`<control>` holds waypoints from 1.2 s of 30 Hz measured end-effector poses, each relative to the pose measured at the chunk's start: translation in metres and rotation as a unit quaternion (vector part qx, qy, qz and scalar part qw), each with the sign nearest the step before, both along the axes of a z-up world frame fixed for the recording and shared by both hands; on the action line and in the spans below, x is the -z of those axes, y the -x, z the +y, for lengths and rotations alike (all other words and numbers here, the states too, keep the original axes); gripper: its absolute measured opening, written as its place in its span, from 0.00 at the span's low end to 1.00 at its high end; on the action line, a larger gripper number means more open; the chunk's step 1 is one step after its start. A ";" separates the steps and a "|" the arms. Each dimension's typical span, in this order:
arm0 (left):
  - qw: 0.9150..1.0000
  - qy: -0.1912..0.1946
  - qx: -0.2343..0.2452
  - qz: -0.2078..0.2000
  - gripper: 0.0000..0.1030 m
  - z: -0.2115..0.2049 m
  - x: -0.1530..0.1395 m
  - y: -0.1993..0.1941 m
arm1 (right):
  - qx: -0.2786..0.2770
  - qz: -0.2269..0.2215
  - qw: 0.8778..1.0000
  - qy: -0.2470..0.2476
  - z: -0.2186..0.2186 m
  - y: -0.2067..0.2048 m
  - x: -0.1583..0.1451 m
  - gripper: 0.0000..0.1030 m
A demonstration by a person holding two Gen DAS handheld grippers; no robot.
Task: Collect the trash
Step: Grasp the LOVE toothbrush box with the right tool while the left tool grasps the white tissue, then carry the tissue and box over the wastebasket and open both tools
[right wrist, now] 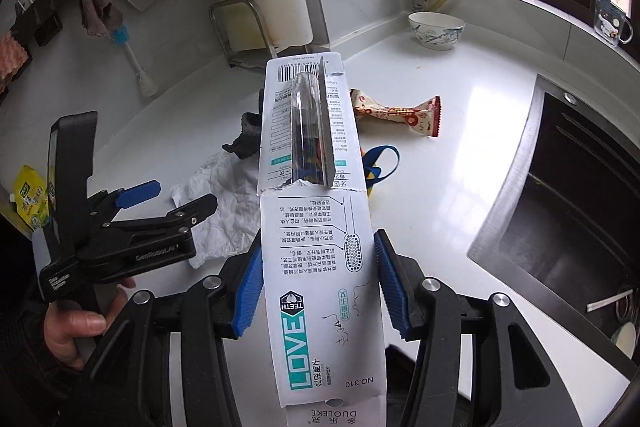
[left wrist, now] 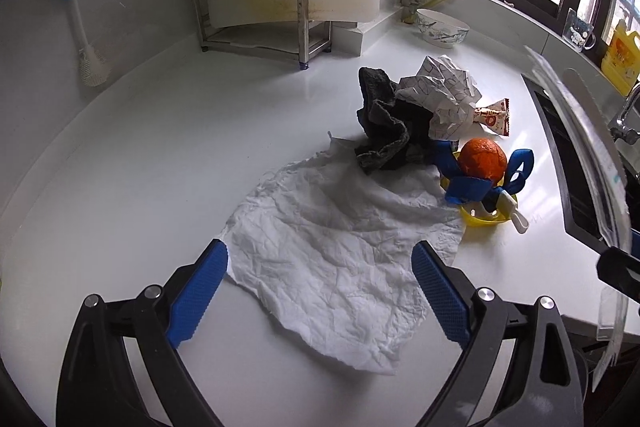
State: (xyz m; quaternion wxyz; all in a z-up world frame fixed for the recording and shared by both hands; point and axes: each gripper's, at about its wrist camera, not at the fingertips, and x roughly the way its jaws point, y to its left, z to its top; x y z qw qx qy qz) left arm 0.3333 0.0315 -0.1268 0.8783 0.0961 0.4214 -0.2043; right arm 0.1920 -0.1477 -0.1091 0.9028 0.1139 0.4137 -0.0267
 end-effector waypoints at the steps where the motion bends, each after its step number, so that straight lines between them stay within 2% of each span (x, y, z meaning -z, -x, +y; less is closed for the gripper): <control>1: 1.000 -0.005 0.001 0.002 0.89 -0.004 0.004 -0.003 | 0.006 0.000 1.000 -0.001 -0.003 0.006 -0.001 0.49; 8: 0.999 -0.033 0.009 0.020 0.88 -0.022 0.027 -0.009 | 0.035 0.002 0.999 -0.008 -0.014 0.030 0.000 0.49; 11: 0.999 -0.024 0.015 0.017 0.80 -0.023 0.029 -0.004 | 0.043 0.001 0.999 -0.015 -0.017 0.037 0.001 0.49; 14: 0.999 -0.016 0.027 0.015 0.63 -0.027 0.026 0.001 | 0.047 0.003 0.999 -0.017 -0.019 0.043 0.002 0.49; 16: 0.999 -0.012 0.035 0.015 0.35 -0.030 0.023 0.006 | 0.050 0.004 0.999 -0.019 -0.020 0.048 0.003 0.49; 17: 0.999 -0.011 0.037 0.017 0.27 -0.030 0.022 0.007 | 0.051 0.004 0.998 -0.021 -0.020 0.050 0.003 0.49; 18: 0.999 -0.009 0.039 0.022 0.14 -0.030 0.021 0.008 | 0.052 0.004 0.998 -0.021 -0.020 0.053 0.003 0.49; 19: 0.999 -0.007 0.039 0.027 0.11 -0.030 0.021 0.009 | 0.053 0.004 0.998 -0.022 -0.020 0.056 0.003 0.49; 24: 0.998 -0.002 0.036 0.044 0.08 -0.022 0.015 0.020 | 0.056 0.003 0.998 -0.024 -0.019 0.071 0.001 0.49; 36: 0.999 -0.011 0.019 0.023 0.08 0.004 -0.024 0.084 | 0.039 -0.001 0.999 -0.033 -0.013 0.108 -0.005 0.49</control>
